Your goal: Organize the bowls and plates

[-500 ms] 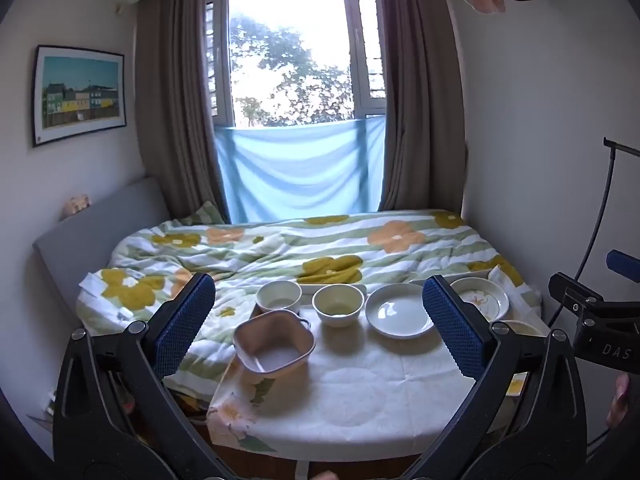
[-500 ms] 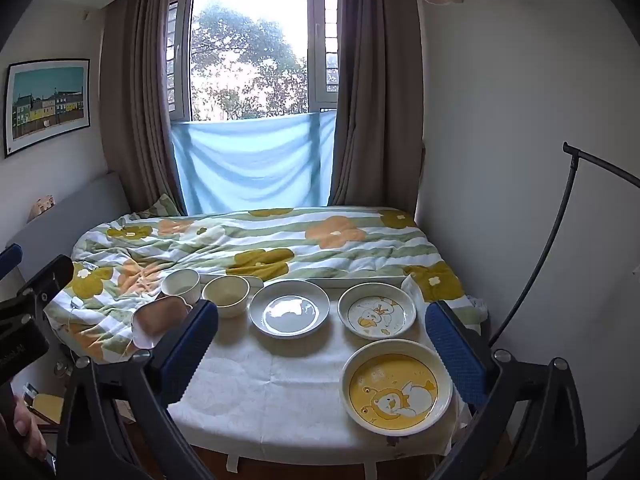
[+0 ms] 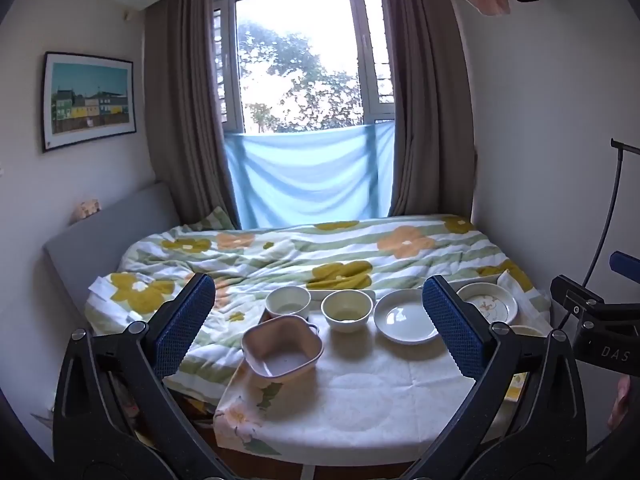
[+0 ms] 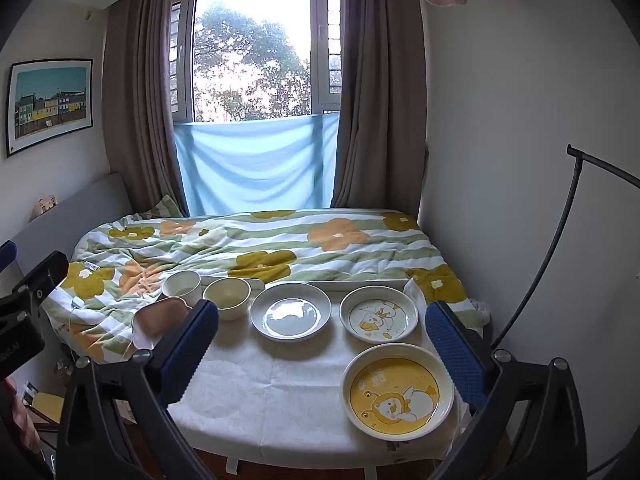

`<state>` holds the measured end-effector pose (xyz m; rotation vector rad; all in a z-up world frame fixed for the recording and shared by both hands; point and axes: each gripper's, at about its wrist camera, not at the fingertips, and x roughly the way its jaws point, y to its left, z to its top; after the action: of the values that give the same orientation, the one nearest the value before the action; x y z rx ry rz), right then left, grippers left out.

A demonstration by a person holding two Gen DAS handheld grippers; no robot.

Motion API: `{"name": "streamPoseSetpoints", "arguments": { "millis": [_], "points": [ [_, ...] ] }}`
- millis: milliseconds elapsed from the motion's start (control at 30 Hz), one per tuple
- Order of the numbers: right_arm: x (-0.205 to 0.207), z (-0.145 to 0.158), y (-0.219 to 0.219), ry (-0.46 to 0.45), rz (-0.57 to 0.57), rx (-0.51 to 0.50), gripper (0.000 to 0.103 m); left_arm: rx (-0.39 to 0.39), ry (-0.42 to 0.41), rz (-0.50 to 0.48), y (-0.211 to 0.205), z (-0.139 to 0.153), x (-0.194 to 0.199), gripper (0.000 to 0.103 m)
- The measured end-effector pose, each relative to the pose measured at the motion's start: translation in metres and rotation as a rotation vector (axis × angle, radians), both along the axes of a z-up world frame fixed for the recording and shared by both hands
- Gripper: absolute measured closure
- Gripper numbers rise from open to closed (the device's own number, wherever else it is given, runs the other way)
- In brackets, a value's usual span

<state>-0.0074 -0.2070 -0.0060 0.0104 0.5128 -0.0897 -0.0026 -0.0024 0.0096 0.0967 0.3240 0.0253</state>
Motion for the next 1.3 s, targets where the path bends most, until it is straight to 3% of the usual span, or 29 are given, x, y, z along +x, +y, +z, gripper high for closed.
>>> {"name": "streamPoseSetpoints", "arguments": {
  "millis": [1300],
  "points": [
    [0.003,-0.009,-0.002,0.008,-0.006,-0.002,0.000,-0.022,0.026,-0.004,-0.009,-0.010,0.013,0.000]
  ]
}}
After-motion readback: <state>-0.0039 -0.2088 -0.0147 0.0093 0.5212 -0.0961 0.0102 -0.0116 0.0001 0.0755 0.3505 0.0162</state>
